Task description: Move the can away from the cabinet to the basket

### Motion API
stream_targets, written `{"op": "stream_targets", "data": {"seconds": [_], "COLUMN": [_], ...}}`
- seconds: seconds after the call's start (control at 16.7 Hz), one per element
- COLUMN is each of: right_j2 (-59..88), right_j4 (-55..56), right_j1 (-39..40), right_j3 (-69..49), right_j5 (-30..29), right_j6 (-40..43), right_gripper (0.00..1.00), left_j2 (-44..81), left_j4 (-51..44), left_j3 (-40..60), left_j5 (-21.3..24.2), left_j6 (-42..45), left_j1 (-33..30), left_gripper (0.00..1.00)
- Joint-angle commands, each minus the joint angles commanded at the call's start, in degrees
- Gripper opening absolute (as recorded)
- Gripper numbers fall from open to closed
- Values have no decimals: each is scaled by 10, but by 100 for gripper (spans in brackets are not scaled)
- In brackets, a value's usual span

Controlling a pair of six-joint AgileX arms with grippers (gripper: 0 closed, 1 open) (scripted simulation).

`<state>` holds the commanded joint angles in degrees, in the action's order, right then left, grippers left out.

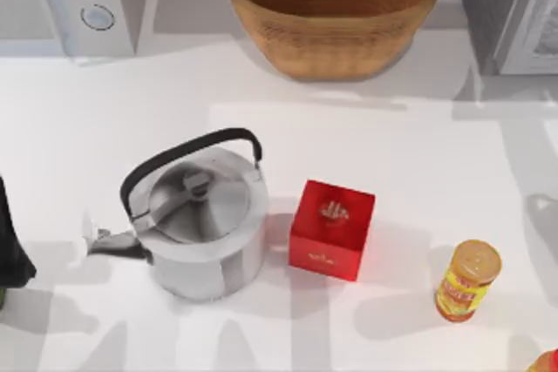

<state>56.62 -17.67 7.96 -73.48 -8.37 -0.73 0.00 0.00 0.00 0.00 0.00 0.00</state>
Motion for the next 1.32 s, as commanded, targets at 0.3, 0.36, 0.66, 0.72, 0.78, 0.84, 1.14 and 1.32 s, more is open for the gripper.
{"op": "stream_targets", "data": {"seconds": [0.3,0.36,0.66,0.72,0.78,0.84,1.14,1.32], "right_j2": [145,164,194,194,194,192,260,337], "right_j4": [-47,-53,-62,-62,-62,-61,-48,-38], "right_j1": [20,22,26,26,26,24,35,42], "right_j3": [-198,-223,-263,-263,-263,-262,-322,-377], "right_j5": [-21,-24,-29,-29,-29,-28,-41,-50], "right_j6": [-1,-1,-2,-2,-2,-2,-1,0], "right_gripper": [100,100,100,100,100,100,100,100], "left_j2": [0,0,0,0,0,0,0,0], "left_j4": [0,0,0,0,0,0,0,0], "left_j3": [0,0,0,0,0,0,0,0], "left_j5": [0,0,0,0,0,0,0,0], "left_j6": [0,0,0,0,0,0,0,0], "left_j1": [0,0,0,0,0,0,0,0], "left_gripper": [100,100,100,100,100,100,100,100]}}
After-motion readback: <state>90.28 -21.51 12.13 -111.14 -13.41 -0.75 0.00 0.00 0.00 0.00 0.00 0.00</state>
